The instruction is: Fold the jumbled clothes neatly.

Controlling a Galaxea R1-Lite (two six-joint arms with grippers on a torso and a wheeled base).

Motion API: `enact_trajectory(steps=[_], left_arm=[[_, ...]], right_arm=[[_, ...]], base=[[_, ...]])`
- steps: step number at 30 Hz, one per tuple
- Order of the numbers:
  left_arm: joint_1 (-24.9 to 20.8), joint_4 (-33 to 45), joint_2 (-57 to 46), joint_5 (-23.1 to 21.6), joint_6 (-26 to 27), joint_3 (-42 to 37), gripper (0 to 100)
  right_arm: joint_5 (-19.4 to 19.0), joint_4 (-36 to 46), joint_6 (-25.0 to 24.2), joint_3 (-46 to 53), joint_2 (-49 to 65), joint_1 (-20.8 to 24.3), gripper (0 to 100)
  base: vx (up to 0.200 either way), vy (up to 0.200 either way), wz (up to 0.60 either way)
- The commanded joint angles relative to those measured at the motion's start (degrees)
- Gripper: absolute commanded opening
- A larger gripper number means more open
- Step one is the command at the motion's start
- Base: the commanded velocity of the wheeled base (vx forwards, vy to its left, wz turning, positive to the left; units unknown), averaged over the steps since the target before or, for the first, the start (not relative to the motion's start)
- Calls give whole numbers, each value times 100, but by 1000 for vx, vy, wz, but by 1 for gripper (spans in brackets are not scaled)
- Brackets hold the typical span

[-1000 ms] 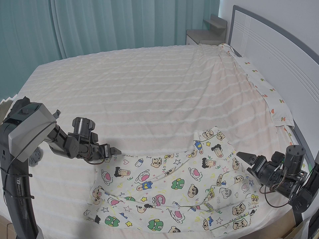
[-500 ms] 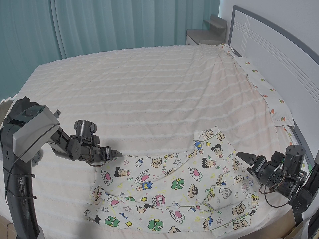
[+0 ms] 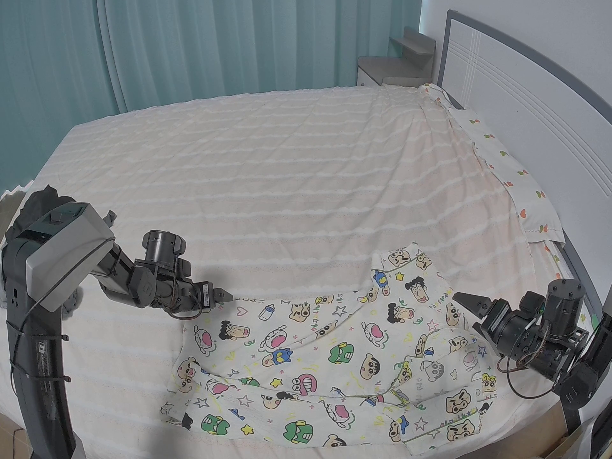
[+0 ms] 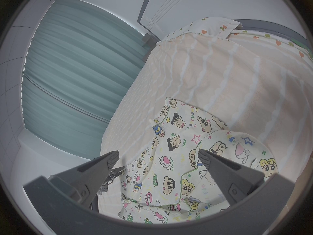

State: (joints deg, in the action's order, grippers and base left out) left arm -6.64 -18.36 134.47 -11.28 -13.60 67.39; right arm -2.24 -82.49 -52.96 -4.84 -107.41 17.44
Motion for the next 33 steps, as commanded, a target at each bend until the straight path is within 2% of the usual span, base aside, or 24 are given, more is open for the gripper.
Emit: enact_trajectory(steps=[1,13,14,20,21,23,25,27,30,33], left_arm=[[-21,-1,26,3,7,2,100],[-127,-133,158,-50,-107,37,100],[-135,-142,158,-50,-142,29,0],[-153,-142,123,-50,-195,-24,0],[-135,-142,79,-24,-230,-24,0],[-118,-142,0,3,-274,-24,0],[-100,-150,-123,11,-371,-33,0],[-100,-150,-220,11,-520,-33,0],[-100,-194,-334,64,-661,-24,0],[-118,-335,-361,354,-670,-24,0]], right_arm=[[-4,-4,-4,1,-17,5,100],[-4,-4,-4,1,-61,31,100],[-4,-4,-4,-8,-78,22,100],[-110,-12,154,-140,-368,-215,100],[-488,-4,435,-316,-553,-461,100],[-962,49,716,-562,-737,-786,100],[-1261,190,963,-1001,-940,-1112,100],[-1279,796,1253,-1581,-1142,-1340,100],[-1323,2352,1833,-2610,-1221,-1613,100],[-1437,3512,2184,-3629,-1265,-1701,100]], base=[[0,0,0],[0,0,0],[0,0,0],[0,0,0],[0,0,0],[0,0,0],[0,0,0],[0,0,0],[0,0,0],[0,0,0]])
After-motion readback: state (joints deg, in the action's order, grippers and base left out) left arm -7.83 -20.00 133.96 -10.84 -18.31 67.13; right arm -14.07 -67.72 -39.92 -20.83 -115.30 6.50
